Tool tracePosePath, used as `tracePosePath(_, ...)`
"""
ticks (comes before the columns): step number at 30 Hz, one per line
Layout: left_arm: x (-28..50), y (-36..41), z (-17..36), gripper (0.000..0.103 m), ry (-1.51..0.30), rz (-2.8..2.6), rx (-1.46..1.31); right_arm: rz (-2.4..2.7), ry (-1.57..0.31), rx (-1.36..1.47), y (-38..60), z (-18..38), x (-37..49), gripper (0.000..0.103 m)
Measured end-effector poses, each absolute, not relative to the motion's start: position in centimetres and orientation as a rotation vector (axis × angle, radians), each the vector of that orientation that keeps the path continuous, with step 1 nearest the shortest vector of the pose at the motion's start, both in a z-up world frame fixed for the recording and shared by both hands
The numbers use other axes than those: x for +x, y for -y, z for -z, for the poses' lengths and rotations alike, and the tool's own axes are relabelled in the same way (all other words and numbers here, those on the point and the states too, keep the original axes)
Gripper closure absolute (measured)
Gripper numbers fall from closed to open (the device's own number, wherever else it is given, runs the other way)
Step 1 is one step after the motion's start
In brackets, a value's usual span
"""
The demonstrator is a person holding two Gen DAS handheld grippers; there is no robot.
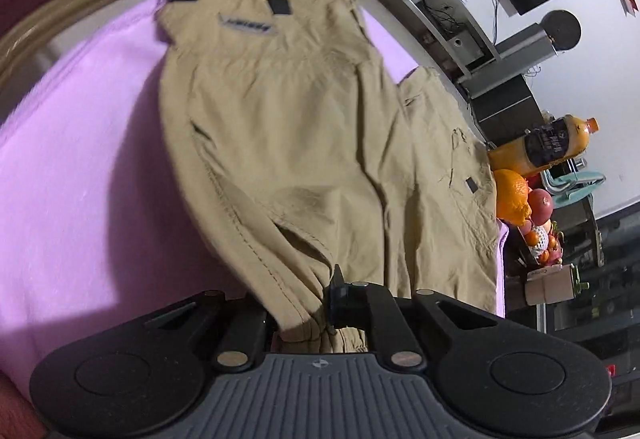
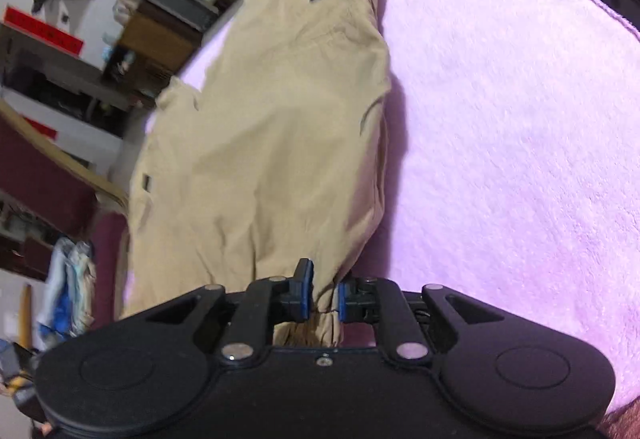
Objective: Fold clothes
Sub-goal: 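Lay the garment flat on the towel with both grippers and release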
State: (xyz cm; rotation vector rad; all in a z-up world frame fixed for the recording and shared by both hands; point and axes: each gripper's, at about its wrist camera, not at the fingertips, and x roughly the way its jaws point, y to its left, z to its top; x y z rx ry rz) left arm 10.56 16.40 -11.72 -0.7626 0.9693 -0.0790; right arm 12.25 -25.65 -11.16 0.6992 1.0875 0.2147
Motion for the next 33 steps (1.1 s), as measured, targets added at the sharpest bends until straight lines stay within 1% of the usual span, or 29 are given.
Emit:
tracePosePath(1, 10.5, -16.4, 11.7, 0.092, -0.972, 0.08, -0.761, -0.214, -1.087, 0.679, 25.4, 11.0, 12.2, 0.084)
tracePosePath(2, 10.8, -16.3, 11.6, 0.091, -0.974, 0.081, -0.752, -0.213, -1.086, 0.659, 25.1, 10.8, 12.2, 0.083)
tracePosePath(5, 10.8, -14.5, 10.1, 0.081, -0.976, 0.086, -0.727, -0.217, -1.077, 0.678, 25.5, 11.1, 12.1, 0.08)
tracePosePath(6, 10.5, -14.2, 9.8, 0.078, -0.977, 0.091, -0.726, -0.22, -1.073, 0.702, 25.9, 11.2, 12.2, 0.075)
tracePosePath(7, 10.1, -14.2, 9.6, 0.076, -0.978, 0.095, -0.729, -0.228, -1.067, 0.729, 26.3, 11.3, 12.2, 0.065)
tracePosePath(8, 9.7, -14.2, 9.5, 0.076, -0.979, 0.1, -0.732, -0.246, -1.06, 0.763, 26.7, 11.4, 12.2, 0.059)
tracePosePath(10, 9.1, -14.3, 9.3, 0.075, -0.98, 0.109, -0.735, -0.28, -1.04, 0.816, 27.1, 11.9, 12.2, 0.033)
tracePosePath(12, 9.0, -14.2, 9.4, 0.074, -0.98, 0.108, -0.727, -0.303, -1.015, 0.8, 26.8, 12.0, 12.1, 0.024)
tracePosePath(15, 9.0, -14.1, 9.5, 0.075, -0.985, 0.091, -0.704, -0.301, -0.997, 0.758, 26.1, 11.7, 11.9, 0.023)
tracePosePath(17, 8.9, -14.2, 9.8, 0.077, -0.99, 0.069, -0.681, -0.281, -0.999, 0.738, 25.6, 11.6, 12.0, 0.025)
tracePosePath(18, 9.0, -14.1, 9.9, 0.079, -0.995, 0.062, -0.667, -0.271, -1.002, 0.729, 25.5, 11.5, 12.0, 0.03)
tracePosePath(20, 9.1, -13.7, 9.9, 0.085, -0.999, 0.046, -0.624, -0.251, -0.997, 0.724, 25.6, 11.4, 12.0, 0.047)
tracePosePath(21, 9.1, -13.4, 9.7, 0.089, -0.998, 0.042, -0.6, -0.239, -0.986, 0.725, 25.8, 11.3, 12.0, 0.073)
tracePosePath(22, 9.1, -13.1, 9.5, 0.091, -0.996, 0.038, -0.577, -0.229, -0.966, 0.728, 26.1, 11.0, 11.8, 0.092)
tracePosePath(25, 8.7, -12.5, 8.0, 0.094, -0.975, 0.049, -0.55, -0.269, -0.89, 0.755, 26.8, 9.1, 10.9, 0.093)
tracePosePath(29, 7.2, -13.0, 5.7, 0.094, -0.929, 0.158, -0.678, -0.258, -0.791, 0.724, 27.9, 5.0, 8.4, 0.093)
tracePosePath(31, 7.0, -13.1, 5.9, 0.093, -0.965, 0.162, -0.714, -0.231, -0.77, 0.712, 28.7, 4.0, 7.5, 0.093)
tracePosePath(33, 7.4, -12.7, 7.5, 0.09, -1.045, 0.128, -0.713, -0.203, -0.801, 0.694, 29.1, 4.5, 7.3, 0.093)
